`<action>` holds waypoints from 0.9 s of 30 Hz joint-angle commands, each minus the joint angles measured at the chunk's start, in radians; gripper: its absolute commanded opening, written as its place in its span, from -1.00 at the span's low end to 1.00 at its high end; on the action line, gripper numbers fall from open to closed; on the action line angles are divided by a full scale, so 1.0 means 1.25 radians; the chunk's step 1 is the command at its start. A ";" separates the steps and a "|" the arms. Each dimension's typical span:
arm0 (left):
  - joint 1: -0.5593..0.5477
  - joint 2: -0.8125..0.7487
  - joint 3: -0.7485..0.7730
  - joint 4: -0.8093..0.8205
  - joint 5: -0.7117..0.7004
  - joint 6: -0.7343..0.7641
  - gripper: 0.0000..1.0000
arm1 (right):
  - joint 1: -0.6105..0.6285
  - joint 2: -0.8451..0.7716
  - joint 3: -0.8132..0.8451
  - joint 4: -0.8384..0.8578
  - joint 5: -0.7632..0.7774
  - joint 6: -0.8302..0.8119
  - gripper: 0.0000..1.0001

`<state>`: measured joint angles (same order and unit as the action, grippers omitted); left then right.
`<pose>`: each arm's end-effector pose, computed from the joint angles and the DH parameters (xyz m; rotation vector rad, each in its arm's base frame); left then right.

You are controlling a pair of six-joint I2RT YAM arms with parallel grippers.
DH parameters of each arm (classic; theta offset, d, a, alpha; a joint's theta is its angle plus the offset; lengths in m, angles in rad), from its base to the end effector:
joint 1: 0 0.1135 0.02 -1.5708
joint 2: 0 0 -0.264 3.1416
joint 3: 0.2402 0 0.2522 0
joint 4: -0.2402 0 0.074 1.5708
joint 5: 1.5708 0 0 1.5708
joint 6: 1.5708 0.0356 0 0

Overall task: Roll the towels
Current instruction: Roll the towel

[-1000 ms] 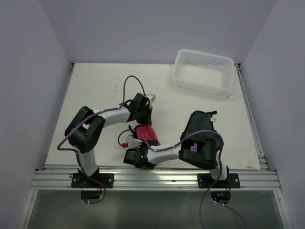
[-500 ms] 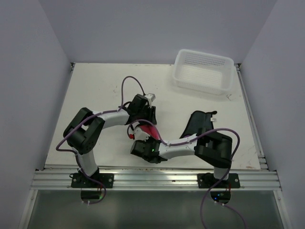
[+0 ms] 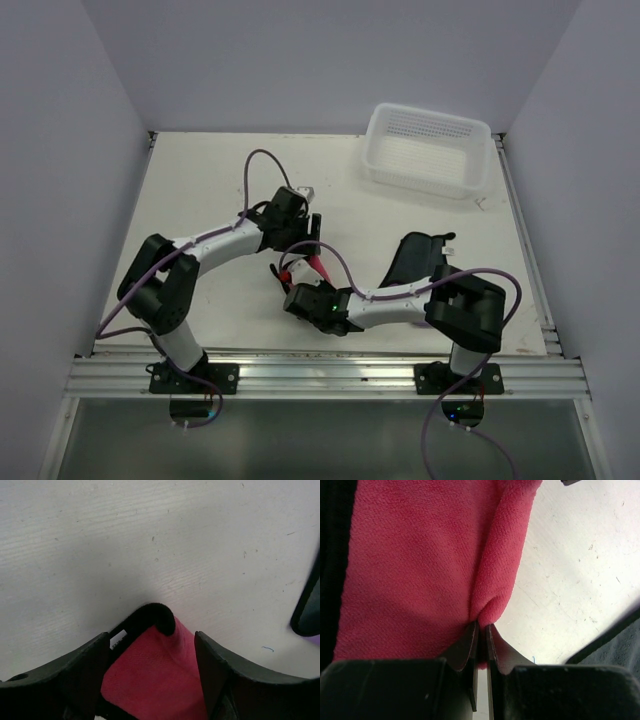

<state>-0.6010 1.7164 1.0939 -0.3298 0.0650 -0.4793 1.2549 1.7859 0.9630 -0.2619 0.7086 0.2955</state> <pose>0.2921 -0.2031 0.1914 0.1850 2.5925 -0.4995 0.1258 0.3104 0.1433 -0.8768 2.1436 -0.2092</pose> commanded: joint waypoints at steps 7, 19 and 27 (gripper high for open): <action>0.007 -0.094 -0.032 0.075 0.105 -0.127 0.45 | -0.014 -0.032 -0.046 0.060 -0.120 0.037 -1.00; -0.048 -0.082 -0.080 0.145 0.153 -0.212 0.47 | -0.022 -0.040 -0.068 0.077 -0.143 0.052 -1.00; -0.059 -0.108 -0.110 0.156 0.142 -0.236 0.47 | -0.023 -0.043 -0.077 0.092 -0.151 0.062 -1.00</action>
<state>-0.6376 1.6135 0.9817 -0.1791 0.1940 -0.7280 1.2282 1.7252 0.8917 -0.1726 0.6384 0.3317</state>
